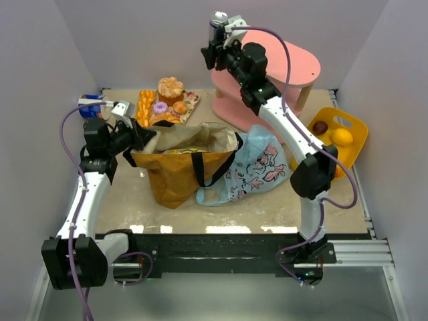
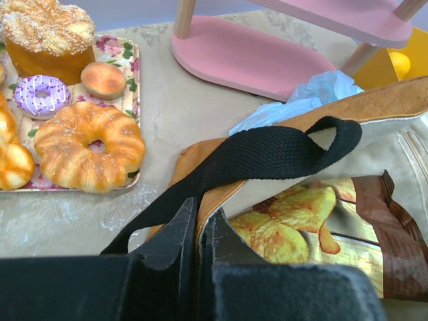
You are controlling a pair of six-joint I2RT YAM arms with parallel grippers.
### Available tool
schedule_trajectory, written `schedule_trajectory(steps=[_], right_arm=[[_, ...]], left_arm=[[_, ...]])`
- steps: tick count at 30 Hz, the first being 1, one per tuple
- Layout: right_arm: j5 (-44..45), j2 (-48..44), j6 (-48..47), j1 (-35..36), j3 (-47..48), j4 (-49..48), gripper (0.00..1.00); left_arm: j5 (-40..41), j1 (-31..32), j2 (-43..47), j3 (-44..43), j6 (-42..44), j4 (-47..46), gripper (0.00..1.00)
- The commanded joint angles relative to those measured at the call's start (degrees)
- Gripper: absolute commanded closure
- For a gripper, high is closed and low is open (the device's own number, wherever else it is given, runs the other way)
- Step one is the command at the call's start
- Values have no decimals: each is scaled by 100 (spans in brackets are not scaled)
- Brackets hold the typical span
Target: Place the mixed food into the grocery bags and tie them
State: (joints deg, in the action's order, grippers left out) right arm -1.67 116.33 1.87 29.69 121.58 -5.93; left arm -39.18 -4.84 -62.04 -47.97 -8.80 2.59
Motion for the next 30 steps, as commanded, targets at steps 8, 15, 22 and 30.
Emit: schedule_trajectory(steps=[8, 15, 22, 30], right_arm=[[-26, -1639, -73, 687, -976, -857, 100], [-26, -2395, -29, 1205, -1918, -945, 100], [-17, -2984, 331, 1592, -2788, -568, 100], [-157, -3432, 902, 1926, -3482, 92, 100]], left_arm=[[-116, 18, 131, 59, 1, -162, 100], [-72, 27, 175, 59, -69, -162, 100], [-20, 45, 219, 68, -105, -154, 100], [42, 80, 236, 68, -87, -136, 100]])
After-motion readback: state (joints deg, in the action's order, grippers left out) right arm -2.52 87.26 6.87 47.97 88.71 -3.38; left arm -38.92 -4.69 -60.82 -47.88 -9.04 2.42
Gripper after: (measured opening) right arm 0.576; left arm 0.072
